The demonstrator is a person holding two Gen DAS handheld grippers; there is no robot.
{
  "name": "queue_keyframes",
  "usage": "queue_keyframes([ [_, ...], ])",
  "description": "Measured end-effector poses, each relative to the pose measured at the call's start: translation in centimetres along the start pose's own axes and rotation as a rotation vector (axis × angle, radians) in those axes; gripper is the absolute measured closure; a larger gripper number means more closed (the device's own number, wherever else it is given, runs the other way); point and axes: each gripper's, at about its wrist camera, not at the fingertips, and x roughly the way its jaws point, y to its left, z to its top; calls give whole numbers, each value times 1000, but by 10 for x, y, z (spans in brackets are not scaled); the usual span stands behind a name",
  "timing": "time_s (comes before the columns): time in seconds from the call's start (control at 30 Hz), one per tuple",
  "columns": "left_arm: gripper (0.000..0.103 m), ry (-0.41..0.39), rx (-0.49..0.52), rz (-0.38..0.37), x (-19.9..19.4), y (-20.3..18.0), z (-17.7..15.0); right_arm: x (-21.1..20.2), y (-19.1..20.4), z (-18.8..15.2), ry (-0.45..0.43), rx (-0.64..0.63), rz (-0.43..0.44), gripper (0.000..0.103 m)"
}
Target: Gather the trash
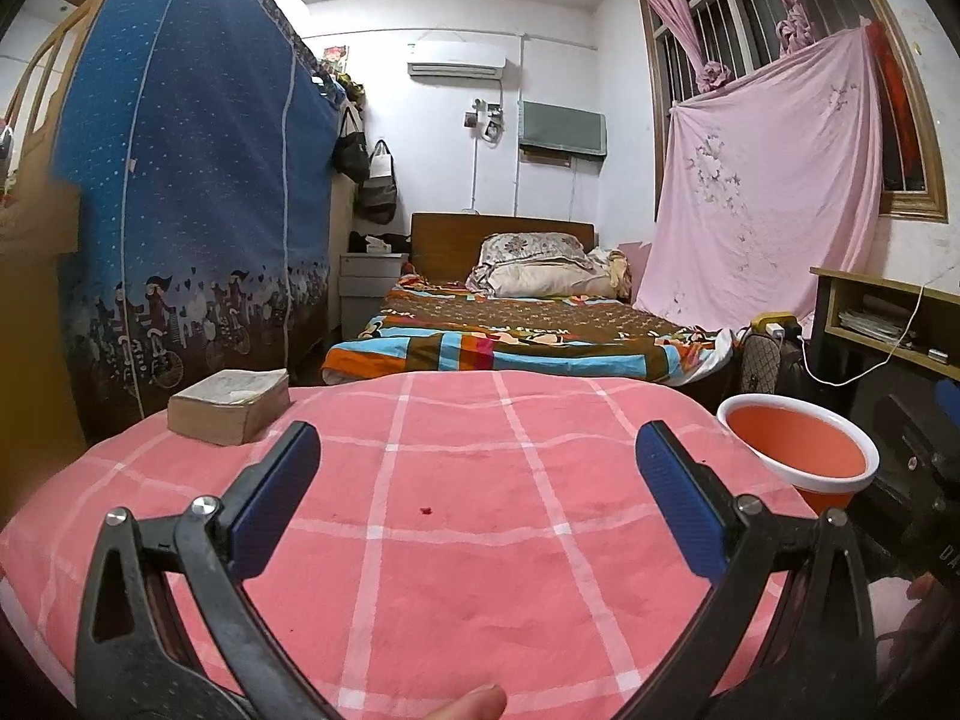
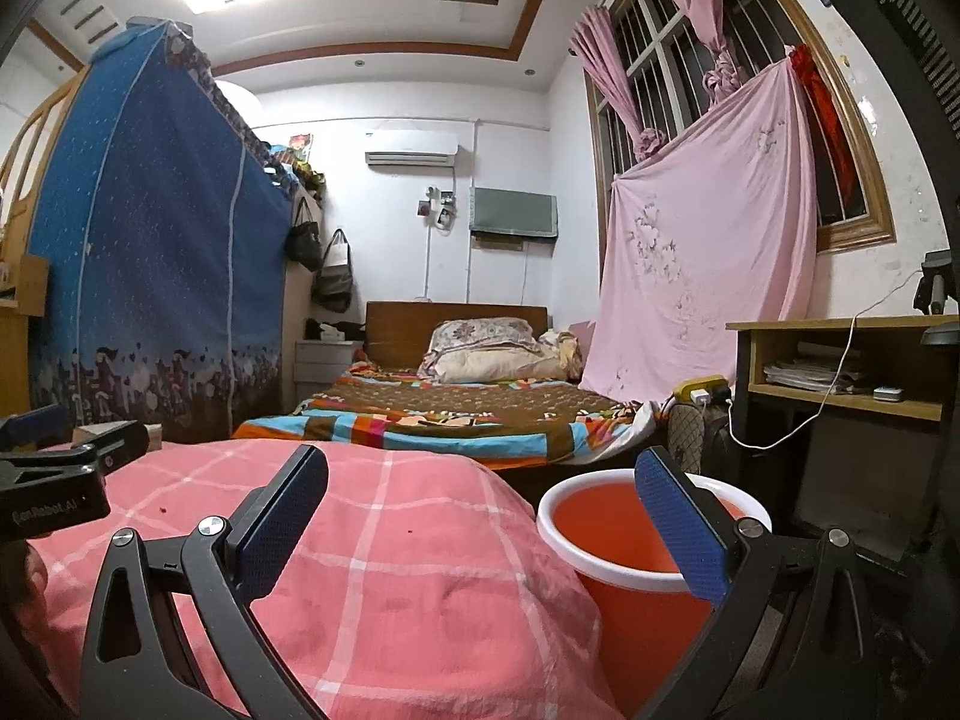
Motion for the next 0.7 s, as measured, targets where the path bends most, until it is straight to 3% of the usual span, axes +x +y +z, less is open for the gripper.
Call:
queue_keyframes([
  [0.7,15,1,-3,14,-5,14,-18,7,10,-9,57,-29,20,0],
])
